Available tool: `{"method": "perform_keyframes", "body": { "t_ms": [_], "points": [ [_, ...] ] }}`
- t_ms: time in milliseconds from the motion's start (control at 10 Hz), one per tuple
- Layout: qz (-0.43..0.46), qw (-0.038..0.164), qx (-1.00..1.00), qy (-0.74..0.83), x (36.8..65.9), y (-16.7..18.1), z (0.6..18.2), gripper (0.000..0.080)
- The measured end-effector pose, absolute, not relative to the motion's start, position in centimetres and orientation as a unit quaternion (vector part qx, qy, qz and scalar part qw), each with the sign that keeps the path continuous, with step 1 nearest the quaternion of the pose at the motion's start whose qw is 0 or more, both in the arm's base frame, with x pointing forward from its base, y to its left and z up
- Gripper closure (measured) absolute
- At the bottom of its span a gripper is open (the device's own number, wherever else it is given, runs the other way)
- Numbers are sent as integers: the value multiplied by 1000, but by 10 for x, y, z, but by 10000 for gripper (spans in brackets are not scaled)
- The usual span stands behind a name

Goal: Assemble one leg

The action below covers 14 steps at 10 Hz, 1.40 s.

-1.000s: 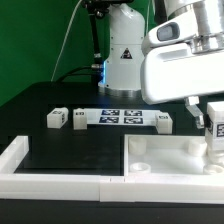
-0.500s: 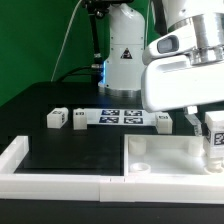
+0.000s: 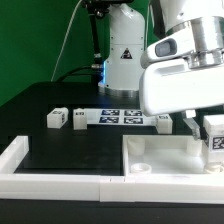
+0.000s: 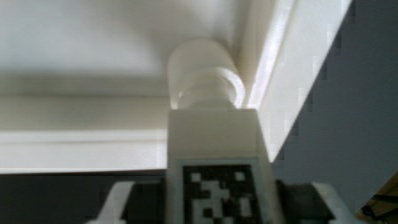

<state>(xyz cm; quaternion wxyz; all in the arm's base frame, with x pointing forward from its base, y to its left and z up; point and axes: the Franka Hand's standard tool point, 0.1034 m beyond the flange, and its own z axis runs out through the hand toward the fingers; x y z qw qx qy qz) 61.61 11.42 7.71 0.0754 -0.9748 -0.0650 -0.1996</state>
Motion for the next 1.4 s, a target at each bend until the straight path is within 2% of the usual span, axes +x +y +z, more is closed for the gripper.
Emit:
{"method": "perform_keyframes", "body": {
  "t_ms": [500,600,700,800,900,1000,1300,1400],
  "points": [
    [-206,75,-974,-64,615,116,71,509],
    [-206,75,-974,-64,615,116,70,458],
    [-205,75,-974,-64,615,116,70,267],
    [-205,75,-974,-64,615,116,70,267],
    [-205,75,-974,-64,615,116,70,187],
    [-205,75,-974,-64,615,116,70,156],
    [-199,77,-975,-58,614,115,72,151],
    [-192,78,-977,-55,614,112,83,151]
  ]
}}
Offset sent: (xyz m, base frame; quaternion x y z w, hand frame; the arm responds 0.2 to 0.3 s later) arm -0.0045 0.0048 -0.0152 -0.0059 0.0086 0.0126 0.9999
